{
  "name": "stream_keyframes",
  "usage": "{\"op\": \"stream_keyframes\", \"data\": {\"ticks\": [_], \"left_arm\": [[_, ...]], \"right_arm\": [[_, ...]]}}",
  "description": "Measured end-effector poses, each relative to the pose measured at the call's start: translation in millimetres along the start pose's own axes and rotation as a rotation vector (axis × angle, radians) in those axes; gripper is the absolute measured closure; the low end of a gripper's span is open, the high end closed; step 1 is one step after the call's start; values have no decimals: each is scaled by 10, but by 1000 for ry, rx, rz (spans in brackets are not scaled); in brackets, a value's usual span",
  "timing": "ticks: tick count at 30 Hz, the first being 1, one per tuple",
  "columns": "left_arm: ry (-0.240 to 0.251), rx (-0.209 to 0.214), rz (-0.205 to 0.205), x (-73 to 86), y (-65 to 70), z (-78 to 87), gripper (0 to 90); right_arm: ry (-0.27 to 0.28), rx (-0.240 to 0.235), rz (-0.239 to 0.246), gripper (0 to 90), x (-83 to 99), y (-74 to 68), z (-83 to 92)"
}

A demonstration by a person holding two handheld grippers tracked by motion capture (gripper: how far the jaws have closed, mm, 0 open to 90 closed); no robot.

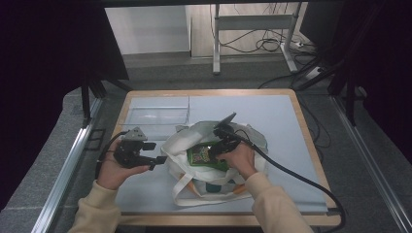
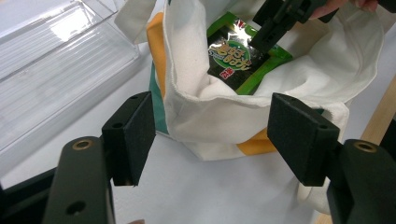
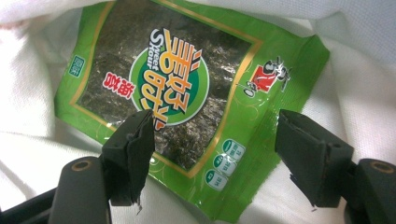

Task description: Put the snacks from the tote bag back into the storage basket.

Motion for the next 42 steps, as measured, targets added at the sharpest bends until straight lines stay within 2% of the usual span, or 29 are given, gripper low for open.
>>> {"op": "stream_keyframes", "data": {"ticks": [3, 10, 14, 16, 20, 21, 29, 34, 42], "left_arm": [[-6, 0, -1, 6, -5, -14, 328], [-6, -1, -7, 3, 10, -21, 329], [-6, -2, -7, 3, 7, -24, 328], [-8, -1, -6, 5, 7, -29, 329], [-11, -2, -8, 4, 15, -34, 329], [-11, -2, -8, 3, 17, -35, 329], [-14, 1, -10, 5, 23, -59, 330], [-14, 1, -8, 14, 9, -62, 330], [-10, 1, -8, 20, 1, -53, 330]], "right_arm": [[5, 6, -22, 285, -28, 25, -12], [-45, 48, -36, 279, -22, 61, -140], [-60, 27, -46, 298, -29, 62, -187], [-61, 13, -45, 352, -36, 67, -185], [-43, -14, -30, 558, -40, 56, -178], [-44, -30, -28, 592, -41, 44, -179], [-16, -64, -40, 836, -47, 68, -137], [-22, -69, -16, 870, -40, 74, -73], [10, -72, 28, 876, 19, 58, 130]]}}
Point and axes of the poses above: each handheld gripper's, and its own axes: z roughly backward along the jaws, x roughly out of its underside, y roughly to its right, the point moved 4 cm from there along -z, roughly forward along the jaws, and after that the axes turned 8 degrees about -y, right-handed, at the moved point
